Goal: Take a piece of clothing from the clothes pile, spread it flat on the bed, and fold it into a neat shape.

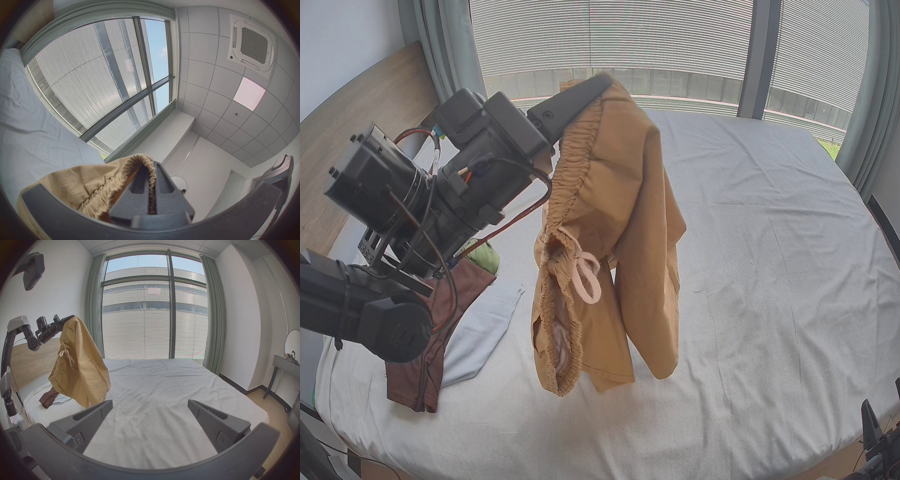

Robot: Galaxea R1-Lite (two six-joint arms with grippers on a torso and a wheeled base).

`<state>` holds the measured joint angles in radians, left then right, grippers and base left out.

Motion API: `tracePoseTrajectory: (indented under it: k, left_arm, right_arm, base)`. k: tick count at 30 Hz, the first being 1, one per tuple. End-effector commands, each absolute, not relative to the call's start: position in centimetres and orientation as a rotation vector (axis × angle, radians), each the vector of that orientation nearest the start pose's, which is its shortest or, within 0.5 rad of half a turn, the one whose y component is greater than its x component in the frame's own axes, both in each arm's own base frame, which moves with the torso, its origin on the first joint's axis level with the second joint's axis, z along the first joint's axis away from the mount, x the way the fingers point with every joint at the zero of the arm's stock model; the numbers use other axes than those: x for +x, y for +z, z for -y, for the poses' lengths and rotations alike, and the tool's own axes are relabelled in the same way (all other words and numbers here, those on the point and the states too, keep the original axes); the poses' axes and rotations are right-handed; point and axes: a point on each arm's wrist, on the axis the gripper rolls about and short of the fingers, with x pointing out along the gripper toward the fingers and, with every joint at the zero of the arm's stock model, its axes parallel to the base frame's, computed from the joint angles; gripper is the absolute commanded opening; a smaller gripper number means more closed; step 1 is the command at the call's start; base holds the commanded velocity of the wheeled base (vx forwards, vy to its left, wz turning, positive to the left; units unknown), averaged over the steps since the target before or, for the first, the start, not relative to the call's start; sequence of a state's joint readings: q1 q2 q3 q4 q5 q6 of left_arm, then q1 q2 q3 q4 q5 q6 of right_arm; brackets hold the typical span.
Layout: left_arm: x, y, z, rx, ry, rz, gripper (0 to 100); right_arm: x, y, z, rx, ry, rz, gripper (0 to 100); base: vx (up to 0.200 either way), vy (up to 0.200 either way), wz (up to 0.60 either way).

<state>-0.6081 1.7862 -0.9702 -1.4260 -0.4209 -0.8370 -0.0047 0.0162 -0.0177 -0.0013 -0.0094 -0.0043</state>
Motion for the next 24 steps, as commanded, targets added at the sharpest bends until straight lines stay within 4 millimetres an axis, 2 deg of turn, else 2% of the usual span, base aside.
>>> tracePoseTrajectory:
  k: [1,7,15,20,24]
  left_arm:
    - [25.6,28.6,19.7,-0.809,-1.235,0.211,0]
    - [25.6,30.6,19.9,-0.875,-1.275,0.225,0]
    - [25.7,32.1,20.7,-0.944,-1.317,0.231,0]
    - [26.4,31.9,21.3,-0.985,-1.305,0.224,0]
    - [28.0,30.6,20.9,-1.009,-1.246,0.198,0]
  right_arm:
    - [-2.2,7.6,0.0,-0.005,-0.014,-0.006,100]
    - [-2.2,7.6,0.0,-0.005,-0.014,-0.006,100]
    - [-2.2,7.6,0.0,-0.006,-0.014,-0.008,100]
    - [-2.2,7.6,0.0,-0.005,-0.014,-0.008,100]
    - [-2.2,7.6,0.0,-0.006,-0.014,-0.008,100]
  base:
    - [0.000,0.000,0.00]
    - [0.000,0.000,0.00]
    - [0.000,0.000,0.00]
    - [0.000,0.000,0.00]
    - [0.000,0.000,0.00]
